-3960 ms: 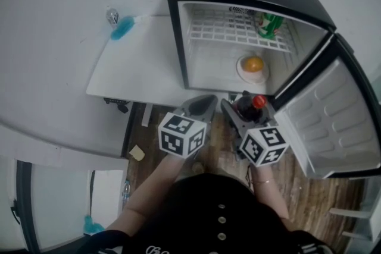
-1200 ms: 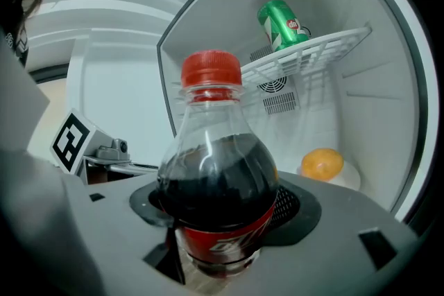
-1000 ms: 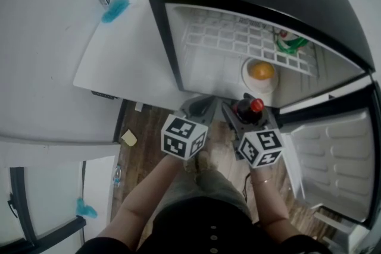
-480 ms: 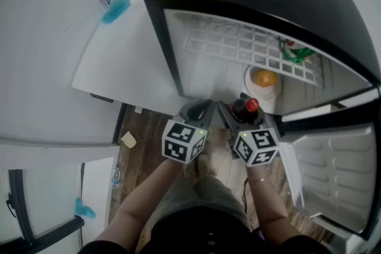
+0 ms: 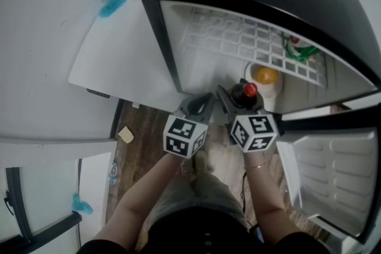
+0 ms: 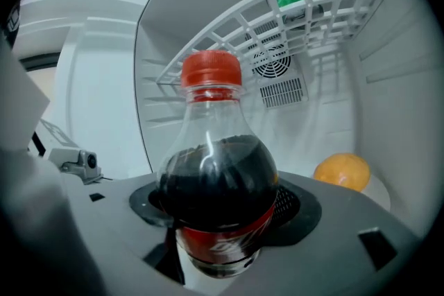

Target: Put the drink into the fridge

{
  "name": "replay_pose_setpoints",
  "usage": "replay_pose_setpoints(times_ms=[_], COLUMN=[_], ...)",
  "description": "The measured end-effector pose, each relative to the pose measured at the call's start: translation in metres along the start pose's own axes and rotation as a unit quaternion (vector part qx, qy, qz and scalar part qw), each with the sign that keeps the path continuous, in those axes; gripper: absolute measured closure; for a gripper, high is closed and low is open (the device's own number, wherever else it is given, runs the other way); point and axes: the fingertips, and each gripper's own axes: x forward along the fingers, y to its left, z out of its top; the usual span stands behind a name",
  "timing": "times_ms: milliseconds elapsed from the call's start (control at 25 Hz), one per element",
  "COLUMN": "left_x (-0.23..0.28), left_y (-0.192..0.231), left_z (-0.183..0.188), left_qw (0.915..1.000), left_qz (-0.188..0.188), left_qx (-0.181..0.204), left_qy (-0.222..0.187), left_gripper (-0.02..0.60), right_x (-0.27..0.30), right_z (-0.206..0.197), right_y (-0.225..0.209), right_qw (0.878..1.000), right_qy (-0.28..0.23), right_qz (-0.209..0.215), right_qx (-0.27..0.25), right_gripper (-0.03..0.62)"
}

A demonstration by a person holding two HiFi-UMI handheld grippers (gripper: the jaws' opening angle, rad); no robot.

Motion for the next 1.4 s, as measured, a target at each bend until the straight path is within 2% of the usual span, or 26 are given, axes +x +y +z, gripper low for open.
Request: replay_pose_setpoints(times_ms=[240, 1120, 1400], left_x=[0.012, 0.040, 0.046], left_y=[0.004, 0.017, 0.018], left_z=[0.005, 0.024, 0.022], left_qw=[1.0000, 0.9993, 0.9995], left_qz=[0.006, 0.020, 0.024], left_qx=[0.002, 0.031, 0.022], left_qy=[0.001, 0.001, 0.004], left_gripper=[0.575, 0.575, 0.575], right_x=[0.020, 0.074, 0.085], right_z=[0.008, 0.023, 0.020], right_y=[-0.011, -0.046, -0.052], right_qw=[0.999, 0.998, 0.998], right_qy=[0.002, -0.003, -0.002], right_qz=[-0.017, -0.032, -0.032], right_qx=[-0.041, -0.047, -0.045], right_gripper=[0.269, 0.269, 0.269])
